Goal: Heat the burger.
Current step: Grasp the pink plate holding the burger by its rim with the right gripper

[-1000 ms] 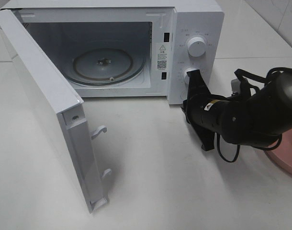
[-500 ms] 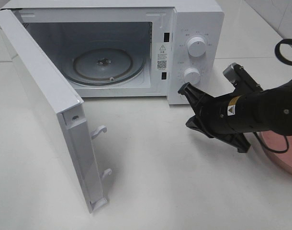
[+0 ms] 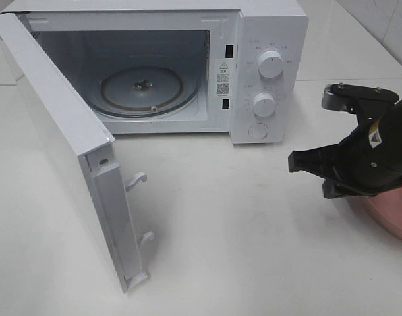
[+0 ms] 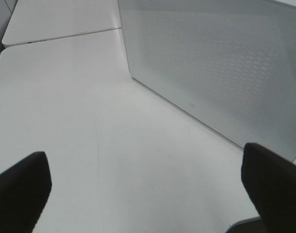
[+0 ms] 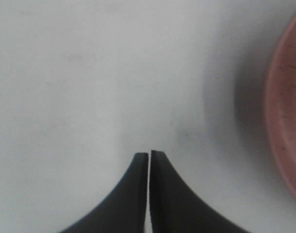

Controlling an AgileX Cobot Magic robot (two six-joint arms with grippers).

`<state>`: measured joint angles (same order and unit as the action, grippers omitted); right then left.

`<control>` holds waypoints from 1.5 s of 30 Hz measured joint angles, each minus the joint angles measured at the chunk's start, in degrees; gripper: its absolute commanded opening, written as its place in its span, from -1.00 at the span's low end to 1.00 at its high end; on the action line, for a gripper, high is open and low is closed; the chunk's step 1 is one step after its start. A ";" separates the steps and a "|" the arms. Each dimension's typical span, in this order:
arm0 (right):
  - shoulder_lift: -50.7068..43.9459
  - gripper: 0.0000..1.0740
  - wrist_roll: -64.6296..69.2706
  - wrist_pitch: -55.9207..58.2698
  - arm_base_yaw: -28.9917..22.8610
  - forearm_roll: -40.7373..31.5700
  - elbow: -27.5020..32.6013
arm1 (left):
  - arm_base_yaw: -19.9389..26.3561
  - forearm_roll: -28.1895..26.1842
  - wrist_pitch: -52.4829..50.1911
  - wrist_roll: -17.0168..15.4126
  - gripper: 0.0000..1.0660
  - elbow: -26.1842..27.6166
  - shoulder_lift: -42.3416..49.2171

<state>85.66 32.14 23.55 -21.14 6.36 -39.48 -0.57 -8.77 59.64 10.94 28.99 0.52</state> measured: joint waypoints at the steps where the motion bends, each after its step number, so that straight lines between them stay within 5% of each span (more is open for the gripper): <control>1: -0.40 -0.87 -3.21 2.75 0.23 -0.46 -0.74 | 0.00 0.00 0.00 0.00 0.88 0.00 0.00; 11: -1.32 -0.74 -21.83 17.88 3.50 -1.55 -6.02 | 0.00 0.00 0.00 0.00 0.88 0.00 0.00; 14: -1.38 -0.49 -23.89 19.77 5.61 -1.55 -7.22 | 0.00 0.00 0.00 0.00 0.88 0.00 0.00; 16: -1.38 0.02 -25.32 20.05 7.05 -1.43 -7.51 | 0.00 0.00 0.00 0.00 0.88 0.00 0.00; 17: -1.38 0.02 -25.32 20.05 7.05 -1.43 -7.51 | 0.00 0.00 0.00 0.00 0.88 0.00 0.00; 18: -1.38 0.44 -25.78 20.05 7.56 -1.03 -7.51 | 0.00 0.00 0.00 0.00 0.88 0.00 0.00; 19: -1.38 0.44 -25.78 20.05 7.56 -1.03 -7.51 | 0.00 0.00 0.00 0.00 0.88 0.00 0.00; 20: -1.38 0.79 -26.76 19.65 8.37 -0.34 -7.51 | 0.00 0.00 0.00 0.00 0.88 0.00 0.00; 21: -1.38 0.89 -26.99 19.08 8.88 0.00 -7.51 | 0.00 0.00 0.00 0.00 0.88 0.00 0.00; 45: 13.01 0.70 -27.90 11.86 12.61 -0.69 -11.75 | 0.00 0.00 0.00 0.00 0.88 0.00 0.00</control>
<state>98.66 4.24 35.41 -8.54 5.67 -51.22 -0.57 -8.77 59.64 10.94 28.99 0.52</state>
